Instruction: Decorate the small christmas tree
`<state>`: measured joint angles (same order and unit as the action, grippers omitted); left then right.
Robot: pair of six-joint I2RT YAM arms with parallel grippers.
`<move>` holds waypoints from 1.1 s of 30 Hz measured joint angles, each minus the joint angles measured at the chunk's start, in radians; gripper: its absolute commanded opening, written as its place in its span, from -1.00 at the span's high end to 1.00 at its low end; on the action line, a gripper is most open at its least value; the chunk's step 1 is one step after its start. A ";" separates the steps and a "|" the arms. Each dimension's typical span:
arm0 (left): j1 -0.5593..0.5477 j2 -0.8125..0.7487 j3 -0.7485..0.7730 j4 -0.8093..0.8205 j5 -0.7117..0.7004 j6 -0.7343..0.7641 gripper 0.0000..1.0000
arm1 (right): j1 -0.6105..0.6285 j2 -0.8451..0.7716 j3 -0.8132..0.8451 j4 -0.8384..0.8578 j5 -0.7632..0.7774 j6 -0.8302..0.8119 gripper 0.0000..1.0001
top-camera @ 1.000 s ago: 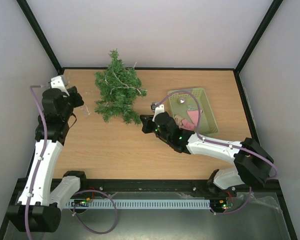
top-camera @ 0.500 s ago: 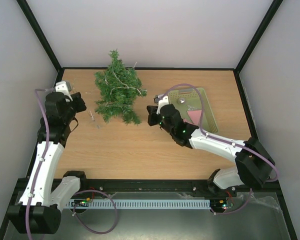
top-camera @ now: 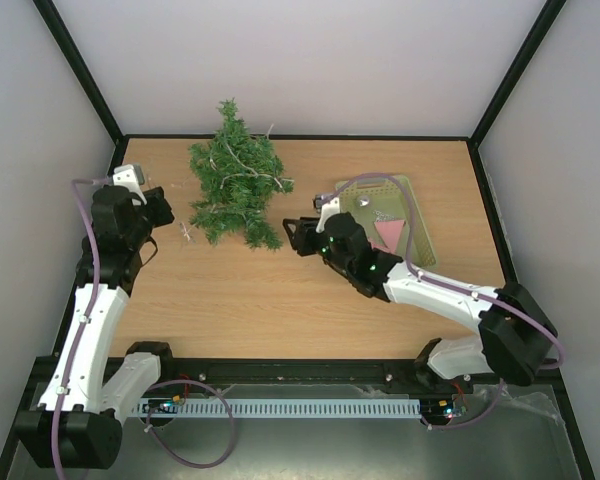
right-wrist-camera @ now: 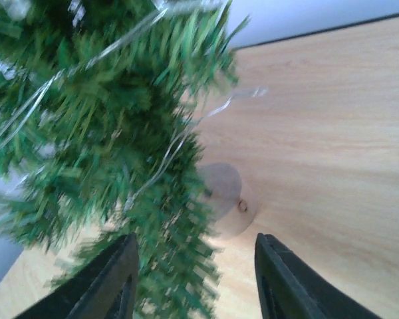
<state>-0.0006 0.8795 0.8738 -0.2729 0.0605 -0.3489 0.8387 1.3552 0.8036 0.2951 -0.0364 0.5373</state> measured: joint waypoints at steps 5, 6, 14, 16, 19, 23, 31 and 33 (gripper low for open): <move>0.000 -0.007 -0.013 0.014 0.004 -0.002 0.95 | 0.093 -0.034 -0.060 0.033 0.019 0.183 -0.11; 0.000 -0.008 -0.015 0.019 0.005 -0.003 0.95 | 0.114 -0.034 -0.072 0.048 0.029 0.245 -0.11; 0.000 -0.009 -0.017 0.039 0.021 -0.004 0.95 | 0.209 0.011 -0.104 0.131 0.113 0.542 -0.20; 0.000 -0.009 -0.017 0.044 0.027 -0.004 0.95 | 0.218 0.048 -0.073 0.109 0.138 0.600 -0.16; 0.000 -0.009 -0.017 0.047 0.034 -0.004 0.95 | 0.224 0.093 -0.028 0.091 0.165 0.663 -0.13; 0.000 -0.010 -0.017 0.048 0.037 -0.004 0.95 | 0.231 0.125 -0.008 0.090 0.200 0.724 -0.06; 0.000 -0.011 -0.017 0.051 0.045 -0.003 0.95 | 0.237 0.174 0.004 0.086 0.241 0.767 0.58; 0.000 -0.010 -0.017 0.050 0.049 -0.002 0.95 | 0.238 0.174 0.004 0.085 0.267 0.750 0.76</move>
<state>-0.0006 0.8692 0.8570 -0.2226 0.1097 -0.3504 1.0767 1.5291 0.8074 0.3805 0.2310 1.2873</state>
